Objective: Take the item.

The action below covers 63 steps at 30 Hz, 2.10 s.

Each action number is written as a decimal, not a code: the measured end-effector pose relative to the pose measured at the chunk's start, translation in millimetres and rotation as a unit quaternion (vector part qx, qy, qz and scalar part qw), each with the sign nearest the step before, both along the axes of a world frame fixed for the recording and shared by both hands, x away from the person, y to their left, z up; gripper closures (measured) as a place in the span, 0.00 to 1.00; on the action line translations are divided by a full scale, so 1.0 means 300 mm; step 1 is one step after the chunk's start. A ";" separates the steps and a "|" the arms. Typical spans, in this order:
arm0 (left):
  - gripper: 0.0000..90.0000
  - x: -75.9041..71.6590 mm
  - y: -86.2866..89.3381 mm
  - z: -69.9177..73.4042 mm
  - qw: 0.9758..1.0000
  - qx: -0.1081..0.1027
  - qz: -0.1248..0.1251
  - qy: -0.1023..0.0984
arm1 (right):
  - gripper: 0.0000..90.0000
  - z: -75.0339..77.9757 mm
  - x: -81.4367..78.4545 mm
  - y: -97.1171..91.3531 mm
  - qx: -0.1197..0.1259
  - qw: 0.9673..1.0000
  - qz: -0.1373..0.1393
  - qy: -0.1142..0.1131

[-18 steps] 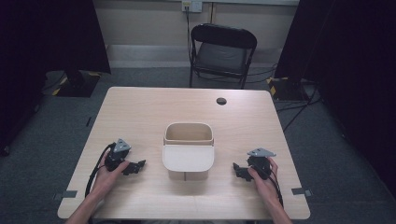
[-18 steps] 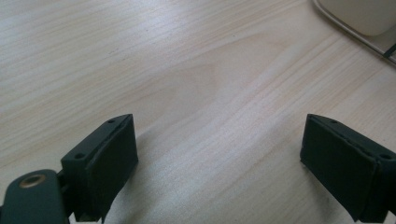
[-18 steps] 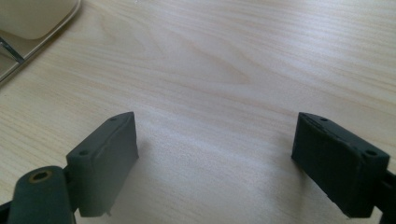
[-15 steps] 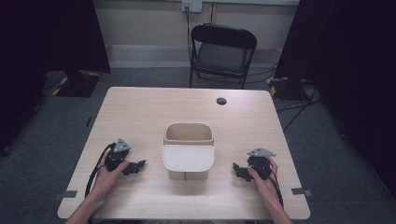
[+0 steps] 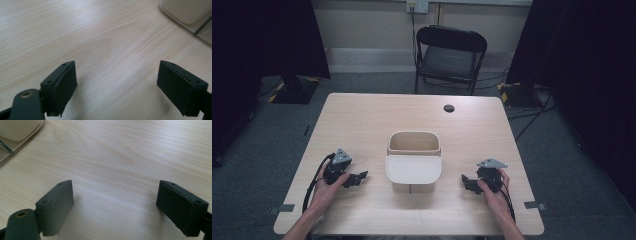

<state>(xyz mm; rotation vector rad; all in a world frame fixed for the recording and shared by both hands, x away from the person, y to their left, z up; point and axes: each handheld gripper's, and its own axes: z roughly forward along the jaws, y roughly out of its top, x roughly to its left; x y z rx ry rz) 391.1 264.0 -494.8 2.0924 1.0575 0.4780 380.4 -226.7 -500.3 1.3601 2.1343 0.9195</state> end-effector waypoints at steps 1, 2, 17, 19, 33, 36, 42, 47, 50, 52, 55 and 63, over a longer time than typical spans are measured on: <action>0.18 -0.005 -0.002 0.006 1.000 -0.001 -0.004 -0.001 | 0.15 0.000 0.000 0.000 0.000 1.000 0.000 0.000; 0.18 -0.013 -0.006 0.015 1.000 -0.012 -0.005 -0.008 | 0.15 0.000 0.000 0.000 0.000 1.000 0.000 0.000; 0.18 -0.060 -0.055 0.064 0.997 -0.055 -0.045 -0.027 | 0.15 0.000 0.000 0.000 0.000 1.000 0.000 0.000; 0.18 -0.065 -0.059 0.069 0.996 -0.068 -0.049 -0.026 | 0.15 0.000 0.000 0.000 0.000 1.000 0.000 0.000; 0.22 -0.112 -0.120 0.111 0.991 -0.088 -0.087 -0.047 | 0.15 0.000 0.000 0.000 0.000 1.000 0.000 0.000; 0.22 -0.125 -0.138 0.119 0.990 -0.089 -0.099 -0.050 | 0.15 0.000 0.000 0.000 0.000 1.000 0.000 0.000; 0.22 -0.144 -0.175 0.129 0.986 -0.096 -0.124 -0.051 | 0.15 0.000 0.000 0.000 0.000 1.000 0.000 0.000; 0.26 -0.147 -0.188 0.129 0.985 -0.104 -0.131 -0.048 | 0.15 0.000 0.000 0.000 0.000 1.000 0.000 0.000; 0.26 -0.148 -0.191 0.133 0.984 -0.106 -0.136 -0.049 | 0.15 0.000 0.000 0.000 0.000 1.000 0.000 0.000; 0.26 -0.149 -0.196 0.133 0.982 -0.113 -0.140 -0.051 | 0.15 0.000 0.000 0.000 0.000 1.000 0.000 0.000; 0.26 -0.150 -0.200 0.135 0.982 -0.115 -0.143 -0.050 | 0.15 0.000 0.000 0.000 0.000 1.000 0.000 0.000; 0.26 -0.160 -0.223 0.142 0.979 -0.118 -0.156 -0.054 | 0.15 0.000 0.000 0.000 0.000 1.000 0.000 0.000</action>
